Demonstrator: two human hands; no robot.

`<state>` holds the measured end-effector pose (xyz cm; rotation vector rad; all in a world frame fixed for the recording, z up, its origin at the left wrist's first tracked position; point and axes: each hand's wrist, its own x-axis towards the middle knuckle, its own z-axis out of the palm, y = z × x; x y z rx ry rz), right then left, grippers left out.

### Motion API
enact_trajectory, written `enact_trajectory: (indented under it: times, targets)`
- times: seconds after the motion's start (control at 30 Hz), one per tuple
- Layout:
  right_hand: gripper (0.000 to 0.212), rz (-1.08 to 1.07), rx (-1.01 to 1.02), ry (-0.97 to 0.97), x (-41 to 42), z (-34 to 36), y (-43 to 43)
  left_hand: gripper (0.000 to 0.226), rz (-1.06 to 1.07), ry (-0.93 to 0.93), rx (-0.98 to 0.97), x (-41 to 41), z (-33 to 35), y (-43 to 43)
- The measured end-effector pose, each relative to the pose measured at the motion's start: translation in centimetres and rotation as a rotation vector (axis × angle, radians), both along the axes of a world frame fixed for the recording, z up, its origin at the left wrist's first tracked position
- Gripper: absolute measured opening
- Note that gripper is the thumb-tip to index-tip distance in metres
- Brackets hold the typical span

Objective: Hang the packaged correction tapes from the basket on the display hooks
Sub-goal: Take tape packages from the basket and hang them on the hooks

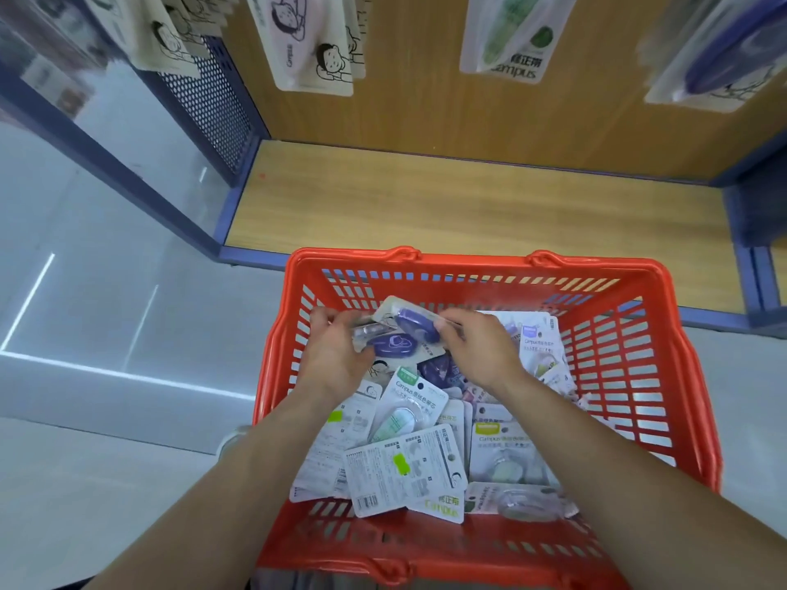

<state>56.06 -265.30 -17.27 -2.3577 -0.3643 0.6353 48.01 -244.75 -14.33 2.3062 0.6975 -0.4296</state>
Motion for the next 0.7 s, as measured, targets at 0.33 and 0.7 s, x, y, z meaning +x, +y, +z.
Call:
enact_trajectory:
  times: [0.33,0.7]
  targets:
    - [0.023,-0.248,0.171,0.219,-0.9,1.5,-3.4,0.022,-0.051,-0.005,-0.097,-0.3,0.2,-0.4]
    - [0.019,-0.260,0.216,0.279,-1.0,1.4,-3.4,0.020,0.008,-0.081,-0.200,0.4,-2.4,-0.7]
